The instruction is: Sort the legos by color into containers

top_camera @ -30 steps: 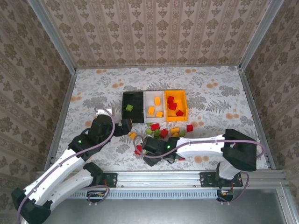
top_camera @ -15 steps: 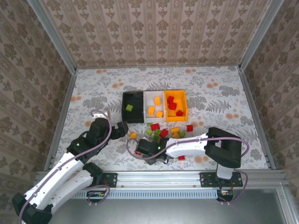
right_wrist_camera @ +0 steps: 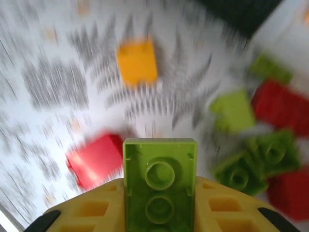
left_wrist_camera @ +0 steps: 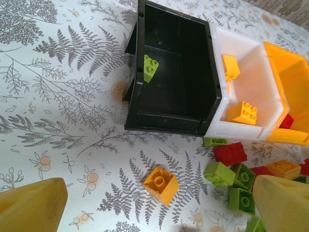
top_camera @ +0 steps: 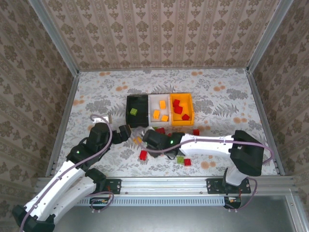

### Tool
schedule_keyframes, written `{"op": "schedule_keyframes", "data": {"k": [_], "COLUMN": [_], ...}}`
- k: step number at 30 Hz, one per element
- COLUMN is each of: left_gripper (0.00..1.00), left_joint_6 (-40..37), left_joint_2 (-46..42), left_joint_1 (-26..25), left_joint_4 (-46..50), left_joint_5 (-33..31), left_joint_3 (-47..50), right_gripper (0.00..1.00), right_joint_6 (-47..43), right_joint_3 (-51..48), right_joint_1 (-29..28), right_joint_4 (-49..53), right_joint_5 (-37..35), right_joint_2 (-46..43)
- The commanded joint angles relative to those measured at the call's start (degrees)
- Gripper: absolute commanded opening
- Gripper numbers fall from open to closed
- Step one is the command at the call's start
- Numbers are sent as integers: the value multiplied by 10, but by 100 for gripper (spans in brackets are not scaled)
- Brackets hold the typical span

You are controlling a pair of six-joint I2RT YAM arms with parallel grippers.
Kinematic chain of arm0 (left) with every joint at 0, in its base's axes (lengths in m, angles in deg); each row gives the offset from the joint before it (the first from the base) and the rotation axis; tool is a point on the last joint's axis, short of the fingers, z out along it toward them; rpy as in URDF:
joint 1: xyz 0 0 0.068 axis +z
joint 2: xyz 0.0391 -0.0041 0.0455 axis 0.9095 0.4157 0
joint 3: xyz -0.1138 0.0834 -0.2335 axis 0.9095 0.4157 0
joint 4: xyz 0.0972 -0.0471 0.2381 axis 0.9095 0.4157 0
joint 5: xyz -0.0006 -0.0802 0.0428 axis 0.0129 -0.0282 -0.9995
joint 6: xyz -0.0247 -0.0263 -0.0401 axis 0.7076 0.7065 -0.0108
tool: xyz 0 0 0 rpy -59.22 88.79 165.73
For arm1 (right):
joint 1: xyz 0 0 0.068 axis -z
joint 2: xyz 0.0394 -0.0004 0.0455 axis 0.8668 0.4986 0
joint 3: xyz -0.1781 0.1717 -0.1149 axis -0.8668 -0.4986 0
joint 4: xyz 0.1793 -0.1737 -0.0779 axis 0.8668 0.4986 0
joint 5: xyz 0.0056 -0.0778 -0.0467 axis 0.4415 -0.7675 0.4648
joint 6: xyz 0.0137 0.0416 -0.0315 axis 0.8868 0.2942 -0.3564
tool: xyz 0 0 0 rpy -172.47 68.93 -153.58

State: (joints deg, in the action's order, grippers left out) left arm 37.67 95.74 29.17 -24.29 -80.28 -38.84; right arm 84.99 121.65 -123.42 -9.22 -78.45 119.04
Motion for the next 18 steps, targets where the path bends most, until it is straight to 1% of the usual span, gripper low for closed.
{"op": "schedule_keyframes", "data": {"k": [1, 3, 5, 8, 10, 14, 15, 17, 18], "left_gripper": [100, 100, 100, 100, 100, 100, 100, 100, 100], "left_joint_6": [15, 30, 37, 44, 69, 75, 74, 71, 67], "left_joint_2": [-25, -31, -36, -33, -35, -32, -31, -29, -28], "left_joint_1": [5, 7, 9, 18, 28, 54, 60, 68, 69], "left_joint_4": [-1, 4, 2, -8, -7, -30, -37, -40, -41], "left_joint_5": [-3, -7, 10, 46, 61, 119, 135, 146, 147], "left_joint_3": [17, 20, 20, 23, 30, 49, 53, 55, 56], "right_gripper": [27, 27, 27, 27, 28, 30, 31, 35, 41], "right_joint_6": [-22, -19, -13, -4, 2, 21, 28, 40, 46], "right_joint_3": [80, 136, 186, 278, 338, 416, 434, 459, 469], "right_joint_1": [39, 64, 86, 114, 125, 138, 142, 149, 153], "right_joint_4": [-10, -7, -1, 21, 43, 70, 77, 82, 84], "right_joint_5": [-1, 4, 8, 10, 9, -13, -16, -15, -12], "right_joint_2": [20, 60, 105, 180, 228, 293, 306, 323, 329]}}
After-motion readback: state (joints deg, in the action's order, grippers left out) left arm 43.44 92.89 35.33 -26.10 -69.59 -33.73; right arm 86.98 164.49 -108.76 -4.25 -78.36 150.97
